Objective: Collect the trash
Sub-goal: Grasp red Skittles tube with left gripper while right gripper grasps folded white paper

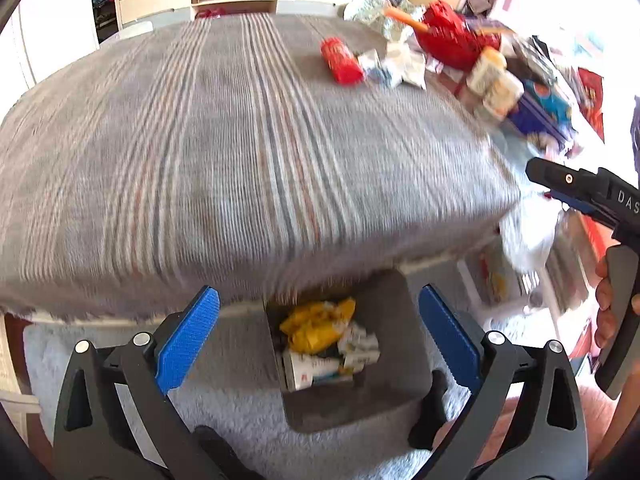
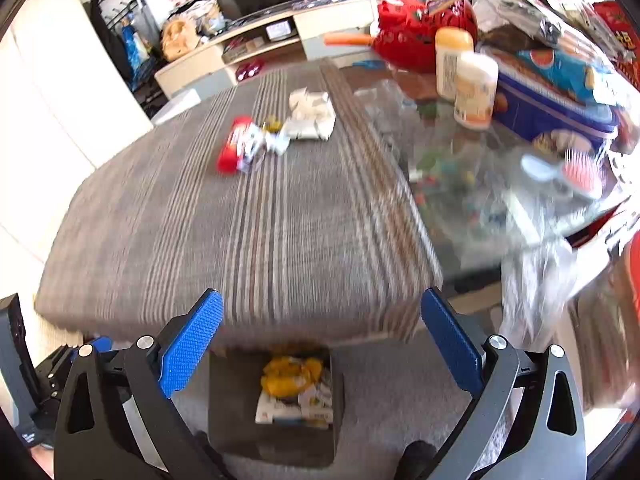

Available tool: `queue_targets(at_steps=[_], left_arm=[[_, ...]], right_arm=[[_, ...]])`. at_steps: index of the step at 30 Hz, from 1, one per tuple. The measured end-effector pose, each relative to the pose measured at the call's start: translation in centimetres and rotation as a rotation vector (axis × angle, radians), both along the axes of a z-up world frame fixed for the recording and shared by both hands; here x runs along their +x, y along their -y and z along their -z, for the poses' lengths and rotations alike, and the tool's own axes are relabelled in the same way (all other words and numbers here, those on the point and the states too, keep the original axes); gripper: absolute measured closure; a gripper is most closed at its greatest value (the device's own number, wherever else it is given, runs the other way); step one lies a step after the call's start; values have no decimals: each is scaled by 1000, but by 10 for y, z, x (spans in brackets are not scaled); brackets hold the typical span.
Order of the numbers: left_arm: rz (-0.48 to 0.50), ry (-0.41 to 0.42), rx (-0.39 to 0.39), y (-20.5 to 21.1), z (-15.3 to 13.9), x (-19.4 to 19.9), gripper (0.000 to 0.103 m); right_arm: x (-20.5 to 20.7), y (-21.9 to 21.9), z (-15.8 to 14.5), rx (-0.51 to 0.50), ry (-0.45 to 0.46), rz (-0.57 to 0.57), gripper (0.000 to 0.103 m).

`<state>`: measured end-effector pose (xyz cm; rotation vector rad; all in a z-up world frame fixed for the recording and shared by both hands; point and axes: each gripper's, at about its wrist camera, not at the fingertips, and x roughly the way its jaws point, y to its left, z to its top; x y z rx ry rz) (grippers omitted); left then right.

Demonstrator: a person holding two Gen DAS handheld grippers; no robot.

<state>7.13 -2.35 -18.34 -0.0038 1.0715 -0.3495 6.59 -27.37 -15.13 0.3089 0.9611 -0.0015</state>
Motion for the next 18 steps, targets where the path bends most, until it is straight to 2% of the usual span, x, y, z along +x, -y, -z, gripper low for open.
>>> queue_targets(at_steps=[5, 12, 14, 18], left_arm=[[-7, 35, -5, 8, -20, 40, 8], [-28, 88, -17, 24, -46, 98, 8], [-47, 94, -24, 28, -50, 119, 8], [-61, 104, -21, 37, -50, 159, 8]], right_arm=[[35, 2, -15, -18, 20, 10, 3], [90, 7, -18, -18, 25, 13, 5], [106, 9, -17, -13, 30, 13, 9], [139, 15, -12, 15, 14, 18, 24]])
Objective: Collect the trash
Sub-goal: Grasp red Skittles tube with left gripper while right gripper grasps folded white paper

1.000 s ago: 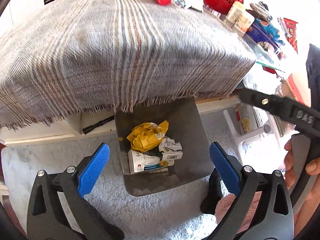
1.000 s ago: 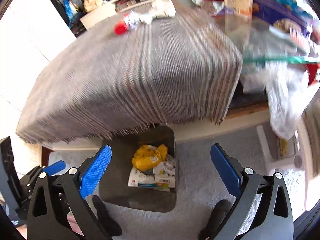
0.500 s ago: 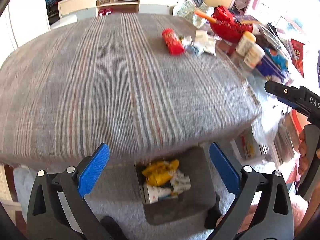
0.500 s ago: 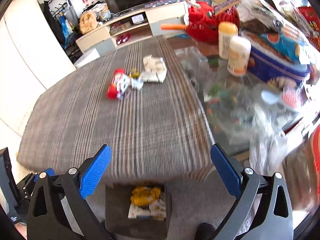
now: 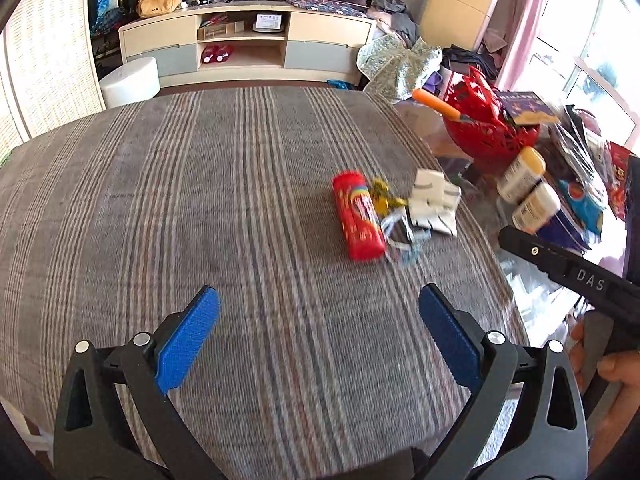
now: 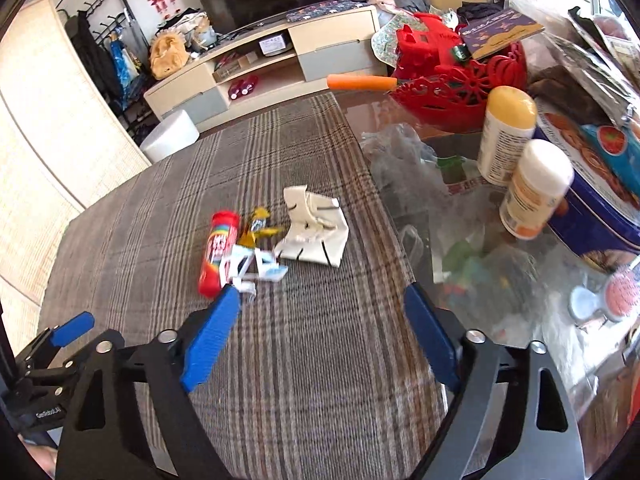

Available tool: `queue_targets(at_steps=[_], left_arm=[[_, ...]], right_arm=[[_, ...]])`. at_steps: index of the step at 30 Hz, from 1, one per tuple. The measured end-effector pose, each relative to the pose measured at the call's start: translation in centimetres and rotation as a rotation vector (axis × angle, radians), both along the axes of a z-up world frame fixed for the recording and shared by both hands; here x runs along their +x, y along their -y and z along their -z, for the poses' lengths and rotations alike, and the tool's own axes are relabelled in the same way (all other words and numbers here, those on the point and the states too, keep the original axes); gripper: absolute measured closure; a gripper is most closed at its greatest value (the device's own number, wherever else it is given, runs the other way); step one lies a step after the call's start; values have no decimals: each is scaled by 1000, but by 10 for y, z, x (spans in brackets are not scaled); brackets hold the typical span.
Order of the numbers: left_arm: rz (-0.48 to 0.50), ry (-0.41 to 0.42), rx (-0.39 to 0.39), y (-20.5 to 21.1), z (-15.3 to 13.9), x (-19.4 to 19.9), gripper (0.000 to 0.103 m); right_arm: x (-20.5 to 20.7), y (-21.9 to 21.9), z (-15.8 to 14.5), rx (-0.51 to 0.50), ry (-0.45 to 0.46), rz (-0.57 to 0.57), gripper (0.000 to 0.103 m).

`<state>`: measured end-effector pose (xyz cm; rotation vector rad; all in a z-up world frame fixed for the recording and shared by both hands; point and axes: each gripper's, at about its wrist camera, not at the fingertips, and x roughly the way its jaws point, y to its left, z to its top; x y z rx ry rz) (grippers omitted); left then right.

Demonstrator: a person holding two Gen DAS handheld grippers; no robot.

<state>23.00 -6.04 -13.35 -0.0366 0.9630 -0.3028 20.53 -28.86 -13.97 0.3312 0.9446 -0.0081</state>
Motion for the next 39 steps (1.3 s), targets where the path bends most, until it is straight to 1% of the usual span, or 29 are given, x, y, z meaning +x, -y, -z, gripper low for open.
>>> queue_targets(at_steps=[2, 6, 7, 9, 10, 11, 12, 13, 16, 19, 20, 23, 26, 27, 28, 30, 31, 32, 33, 34, 36, 39], left_arm=[[-3, 9, 1, 4, 0, 13, 9], [7, 12, 12, 15, 8, 41, 9], [8, 14, 25, 19, 11, 49, 10], [11, 0, 24, 24, 17, 60, 15], [12, -10, 24, 27, 21, 68, 18], [14, -15, 23, 30, 25, 73, 19], [15, -18, 24, 31, 27, 76, 20], [20, -29, 28, 34, 32, 82, 22], [31, -55, 21, 39, 42, 90, 27], [38, -62, 43, 46, 50, 97, 34], [40, -66, 47, 47, 54, 98, 33], [53, -75, 25, 51, 59, 100, 33], [66, -74, 31, 57, 64, 98, 33], [73, -83, 35, 60, 66, 97, 39], [81, -88, 43, 62, 70, 96, 43], [85, -64, 75, 64, 70, 93, 46], [83, -61, 70, 63, 69, 93, 54], [80, -62, 61, 61, 69, 92, 68], [79, -68, 51, 58, 68, 92, 74], [75, -72, 56, 55, 68, 91, 76], [73, -73, 68, 51, 67, 88, 76], [64, -70, 89, 43, 64, 80, 77]], right_arm=[[17, 3, 4, 25, -2, 3, 26], [44, 8, 12, 40, 4, -1, 26], [51, 9, 16, 44, 0, -3, 26], [61, 10, 23, 48, -8, -6, 26], [65, 10, 26, 46, -11, -9, 29], [71, 11, 30, 47, -13, -14, 31], [75, 13, 34, 50, -18, -8, 37], [77, 15, 37, 58, -24, 0, 41], [84, 21, 48, 129, -35, -2, 47], [89, 19, 50, 111, -34, -12, 51], [91, 18, 51, 112, -36, -17, 51], [95, 17, 55, 103, -45, -28, 51], [97, 15, 58, 100, -46, -40, 51], [97, 15, 59, 101, -44, -41, 53], [96, 14, 59, 105, -40, -42, 60], [96, 14, 58, 101, -34, -47, 67], [94, 12, 56, 74, -26, -47, 76], [92, 11, 54, 61, -20, -47, 78], [90, 11, 52, 63, -13, -49, 85], [89, 13, 51, 64, -10, -49, 87], [84, 13, 47, 49, -5, -59, 89], [74, 9, 39, -4, 8, -70, 93]])
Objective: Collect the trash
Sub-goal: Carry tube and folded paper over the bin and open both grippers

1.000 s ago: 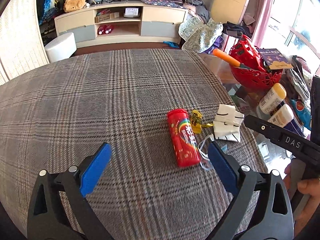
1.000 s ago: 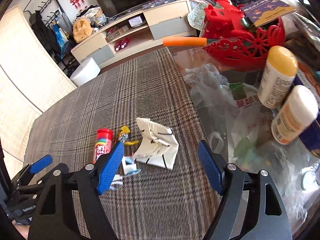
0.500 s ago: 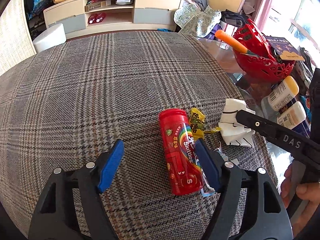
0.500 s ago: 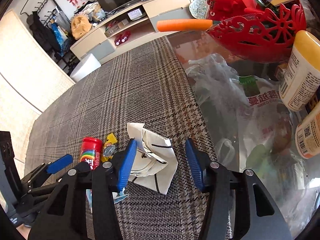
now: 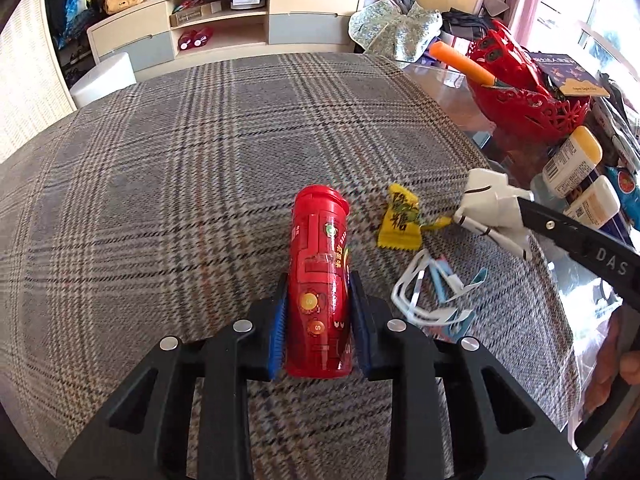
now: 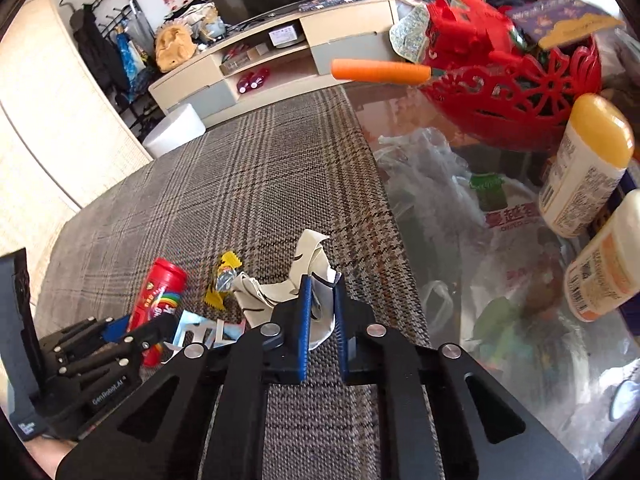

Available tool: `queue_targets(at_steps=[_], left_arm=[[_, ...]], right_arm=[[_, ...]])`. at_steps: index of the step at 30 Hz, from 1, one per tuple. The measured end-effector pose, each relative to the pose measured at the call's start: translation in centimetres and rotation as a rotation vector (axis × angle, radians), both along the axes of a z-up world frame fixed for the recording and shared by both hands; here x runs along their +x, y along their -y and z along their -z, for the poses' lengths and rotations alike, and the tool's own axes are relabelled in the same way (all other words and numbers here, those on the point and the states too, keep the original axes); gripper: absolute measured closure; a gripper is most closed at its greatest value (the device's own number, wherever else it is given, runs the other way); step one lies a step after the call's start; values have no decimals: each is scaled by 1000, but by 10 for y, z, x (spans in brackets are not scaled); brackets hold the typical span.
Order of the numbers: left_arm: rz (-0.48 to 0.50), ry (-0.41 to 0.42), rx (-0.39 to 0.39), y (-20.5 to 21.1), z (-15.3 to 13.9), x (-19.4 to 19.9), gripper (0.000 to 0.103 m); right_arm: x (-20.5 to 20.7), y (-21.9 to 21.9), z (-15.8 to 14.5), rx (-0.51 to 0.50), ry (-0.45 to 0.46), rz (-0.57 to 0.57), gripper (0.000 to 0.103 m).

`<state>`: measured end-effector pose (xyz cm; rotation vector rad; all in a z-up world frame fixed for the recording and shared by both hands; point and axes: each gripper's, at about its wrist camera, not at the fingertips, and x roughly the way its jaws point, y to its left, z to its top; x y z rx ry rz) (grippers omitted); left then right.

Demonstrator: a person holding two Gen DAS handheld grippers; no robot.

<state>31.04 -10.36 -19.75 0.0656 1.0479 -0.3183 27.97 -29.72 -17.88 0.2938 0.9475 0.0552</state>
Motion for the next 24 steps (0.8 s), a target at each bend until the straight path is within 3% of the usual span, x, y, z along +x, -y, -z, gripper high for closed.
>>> queue_targets(at_steps=[10, 24], left_arm=[[16, -10, 4, -19, -19, -71, 77], [-1, 37, -65, -47, -56, -227, 77]], right_arm=[[-61, -14, -28, -56, 15, -25, 95], [-213, -44, -62, -66, 42, -57, 95]])
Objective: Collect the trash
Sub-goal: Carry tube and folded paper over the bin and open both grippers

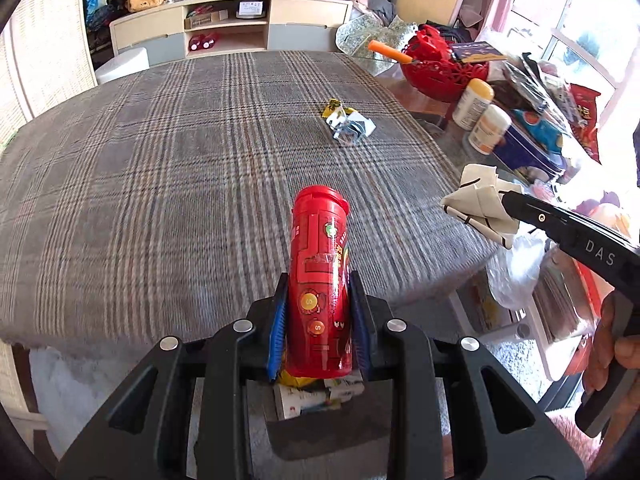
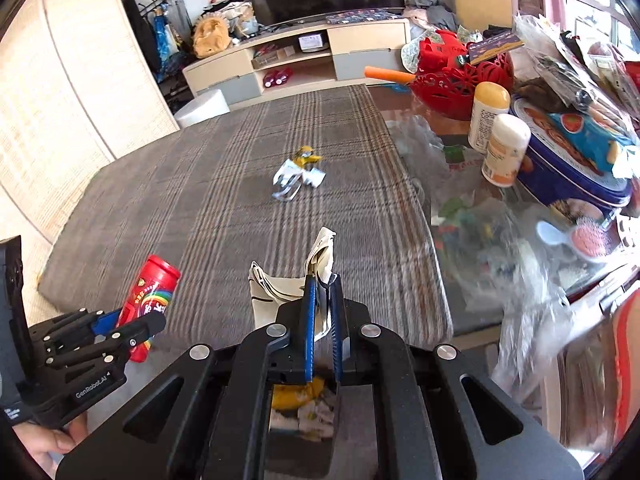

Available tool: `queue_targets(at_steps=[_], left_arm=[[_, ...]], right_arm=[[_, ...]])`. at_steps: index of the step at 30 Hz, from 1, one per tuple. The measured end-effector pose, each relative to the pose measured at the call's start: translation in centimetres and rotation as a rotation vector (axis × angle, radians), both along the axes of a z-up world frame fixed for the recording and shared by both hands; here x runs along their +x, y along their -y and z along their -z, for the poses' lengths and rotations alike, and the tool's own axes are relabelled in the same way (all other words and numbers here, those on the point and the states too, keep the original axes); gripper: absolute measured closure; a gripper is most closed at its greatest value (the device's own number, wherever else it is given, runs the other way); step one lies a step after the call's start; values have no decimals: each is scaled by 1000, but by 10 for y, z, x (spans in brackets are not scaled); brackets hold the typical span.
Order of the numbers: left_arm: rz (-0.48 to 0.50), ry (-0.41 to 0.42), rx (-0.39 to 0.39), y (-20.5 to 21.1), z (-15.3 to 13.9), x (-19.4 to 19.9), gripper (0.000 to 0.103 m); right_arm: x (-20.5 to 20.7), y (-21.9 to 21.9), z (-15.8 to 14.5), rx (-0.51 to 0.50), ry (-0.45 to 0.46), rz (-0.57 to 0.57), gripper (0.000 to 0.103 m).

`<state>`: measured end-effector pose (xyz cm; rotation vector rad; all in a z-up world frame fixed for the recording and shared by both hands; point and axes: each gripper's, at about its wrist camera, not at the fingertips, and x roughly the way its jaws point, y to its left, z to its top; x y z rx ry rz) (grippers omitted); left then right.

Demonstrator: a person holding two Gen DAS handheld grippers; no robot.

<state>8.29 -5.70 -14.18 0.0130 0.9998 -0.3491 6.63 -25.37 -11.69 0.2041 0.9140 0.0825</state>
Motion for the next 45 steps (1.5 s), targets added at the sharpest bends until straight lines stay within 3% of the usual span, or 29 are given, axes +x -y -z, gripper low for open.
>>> queue_targets(at_steps=[6, 13, 25, 31, 38, 42, 44, 45], left_arm=[[-8, 23, -33, -7, -2, -54, 77], [2, -7, -39, -13, 28, -100, 77], [24, -169, -75, -17, 130, -112, 77], [18, -223, -69, -18, 154, -103, 77], [17, -242, -36, -14, 160, -96, 75], [-1, -246, -36, -18, 161, -94, 66], [-5, -236, -32, -21, 159, -94, 54], [-6, -230, -29, -22, 157, -95, 51]], right_arm=[[-54, -9, 2, 7, 4, -13, 95], [-99, -21, 31, 11, -36, -21, 95], [-95, -47, 119, 41, -179, -48, 95], [-85, -58, 146, 56, -241, -57, 94], [-73, -64, 150, 76, -263, -60, 90], [-70, -64, 153, 63, -277, -50, 82], [-71, -63, 153, 68, -277, -43, 71], [-72, -62, 152, 67, -270, -36, 57]])
